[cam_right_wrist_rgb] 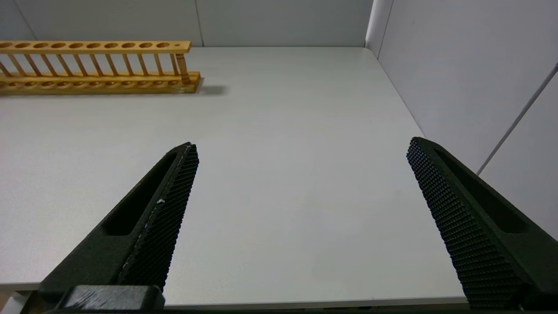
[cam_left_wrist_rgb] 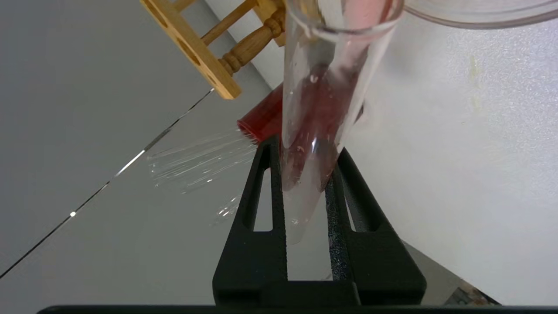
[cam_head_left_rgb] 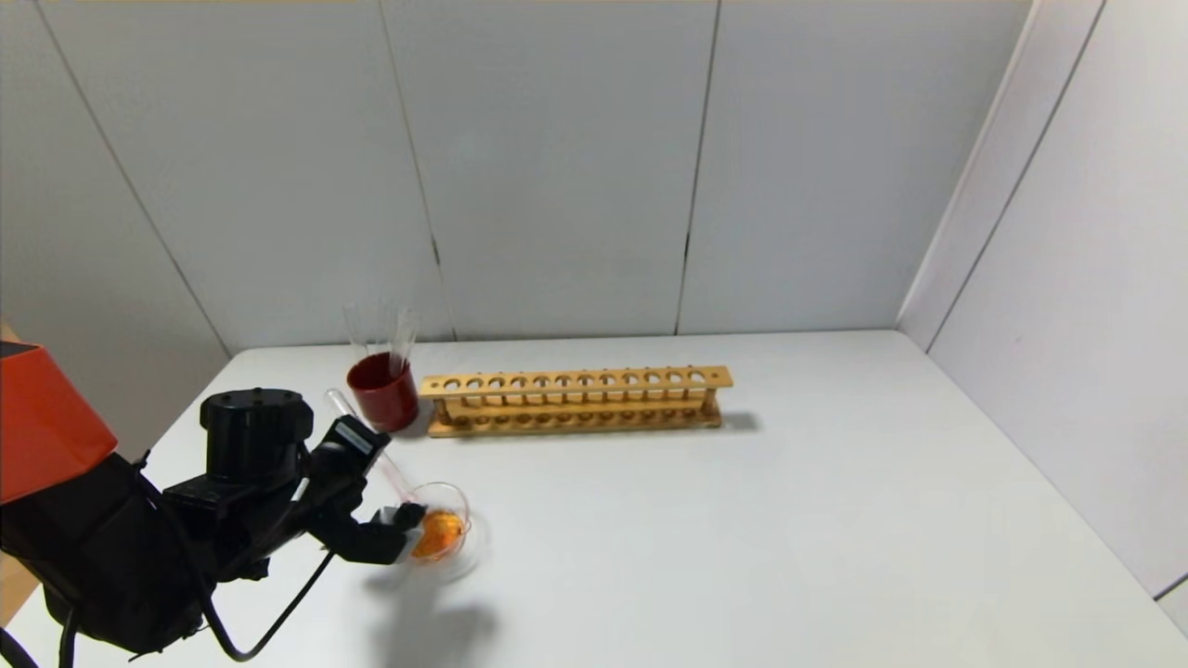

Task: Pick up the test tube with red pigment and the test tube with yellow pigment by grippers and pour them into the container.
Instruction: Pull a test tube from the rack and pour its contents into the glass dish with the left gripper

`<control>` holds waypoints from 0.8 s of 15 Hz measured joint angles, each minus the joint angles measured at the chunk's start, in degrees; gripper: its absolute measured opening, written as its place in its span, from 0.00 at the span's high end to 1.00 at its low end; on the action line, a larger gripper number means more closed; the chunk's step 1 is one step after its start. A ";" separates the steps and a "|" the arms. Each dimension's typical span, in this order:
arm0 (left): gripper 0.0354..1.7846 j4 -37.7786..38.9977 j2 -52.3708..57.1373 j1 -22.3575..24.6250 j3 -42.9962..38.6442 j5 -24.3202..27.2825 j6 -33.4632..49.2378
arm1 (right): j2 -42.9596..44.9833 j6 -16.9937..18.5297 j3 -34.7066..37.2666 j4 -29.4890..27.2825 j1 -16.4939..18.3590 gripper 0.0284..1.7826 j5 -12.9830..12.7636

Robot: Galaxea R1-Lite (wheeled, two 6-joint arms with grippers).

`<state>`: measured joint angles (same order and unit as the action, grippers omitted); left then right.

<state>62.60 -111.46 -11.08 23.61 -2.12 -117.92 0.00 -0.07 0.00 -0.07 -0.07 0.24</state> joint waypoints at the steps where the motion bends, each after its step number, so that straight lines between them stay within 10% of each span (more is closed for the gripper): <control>1: 0.84 0.07 0.00 -0.02 -0.02 -0.22 0.02 | 0.00 0.00 0.00 0.00 0.00 0.02 0.00; 12: 0.84 6.53 3.38 -1.76 -4.60 -2.26 -7.00 | 0.00 0.00 0.00 -0.02 0.00 0.02 0.00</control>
<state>69.13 -108.08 -12.84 19.02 -4.38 -124.92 0.00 -0.07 0.00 -0.10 -0.07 0.24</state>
